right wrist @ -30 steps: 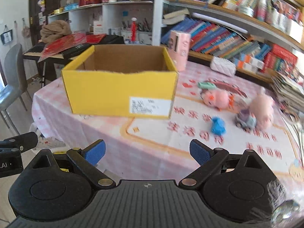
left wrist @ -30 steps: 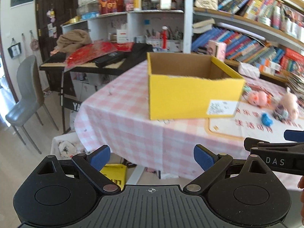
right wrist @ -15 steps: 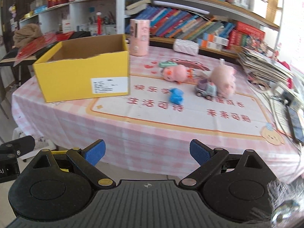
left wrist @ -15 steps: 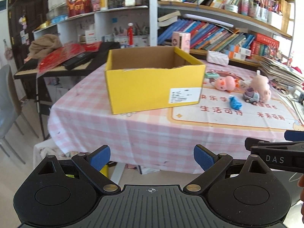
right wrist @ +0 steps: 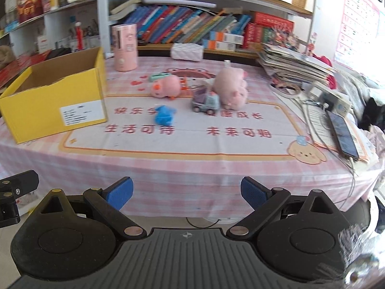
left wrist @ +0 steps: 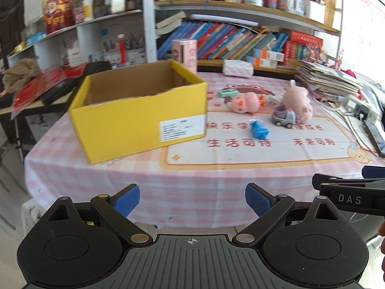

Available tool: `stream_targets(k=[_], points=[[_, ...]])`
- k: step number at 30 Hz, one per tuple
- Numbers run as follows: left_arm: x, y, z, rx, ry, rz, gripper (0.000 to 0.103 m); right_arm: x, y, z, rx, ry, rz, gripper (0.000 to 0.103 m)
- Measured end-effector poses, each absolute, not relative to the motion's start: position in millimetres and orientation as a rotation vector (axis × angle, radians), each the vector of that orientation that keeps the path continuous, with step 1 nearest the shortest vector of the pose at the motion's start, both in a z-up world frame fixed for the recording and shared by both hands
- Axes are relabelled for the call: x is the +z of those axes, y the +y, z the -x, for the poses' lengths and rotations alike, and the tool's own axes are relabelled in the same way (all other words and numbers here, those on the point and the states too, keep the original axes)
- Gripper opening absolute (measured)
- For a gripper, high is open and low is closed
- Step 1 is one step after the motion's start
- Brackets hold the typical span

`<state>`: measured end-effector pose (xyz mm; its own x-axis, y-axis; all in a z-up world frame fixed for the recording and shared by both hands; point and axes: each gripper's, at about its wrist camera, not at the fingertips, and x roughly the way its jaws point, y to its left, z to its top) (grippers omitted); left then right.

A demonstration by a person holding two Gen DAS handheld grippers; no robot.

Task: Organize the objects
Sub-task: 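Withdraw both tools from the box back toward the remaining toys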

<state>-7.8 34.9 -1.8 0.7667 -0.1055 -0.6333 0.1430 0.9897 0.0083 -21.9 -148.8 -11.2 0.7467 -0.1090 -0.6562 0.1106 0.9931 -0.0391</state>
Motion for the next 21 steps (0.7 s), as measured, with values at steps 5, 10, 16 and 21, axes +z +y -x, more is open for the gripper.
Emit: stream_targets(k=[5,10,16,21], points=[[-2.0,16.3,-8.7,-0.166,0.687,-0.072,0.096,-12.3,-170.6,8.9,-0.159,0.729,-0.027,0.097],[-3.4,-0.3,-29.3,-0.183,0.695,-0.076,0.096,-12.5,-187.1,-9.5,-0.174,0.738,-0.028,0.097],[-4.8,-14.1,-52.1,-0.187,0.701,-0.074,0.096,-13.8,-201.7,-37.4,-0.17,0.75,-0.026,0.097],[-4.6,-27.9,-72.0,-0.179,0.701,-0.065,0.096,-12.3,-213.2,-61.2,-0.15,0.75,-0.013,0.097]])
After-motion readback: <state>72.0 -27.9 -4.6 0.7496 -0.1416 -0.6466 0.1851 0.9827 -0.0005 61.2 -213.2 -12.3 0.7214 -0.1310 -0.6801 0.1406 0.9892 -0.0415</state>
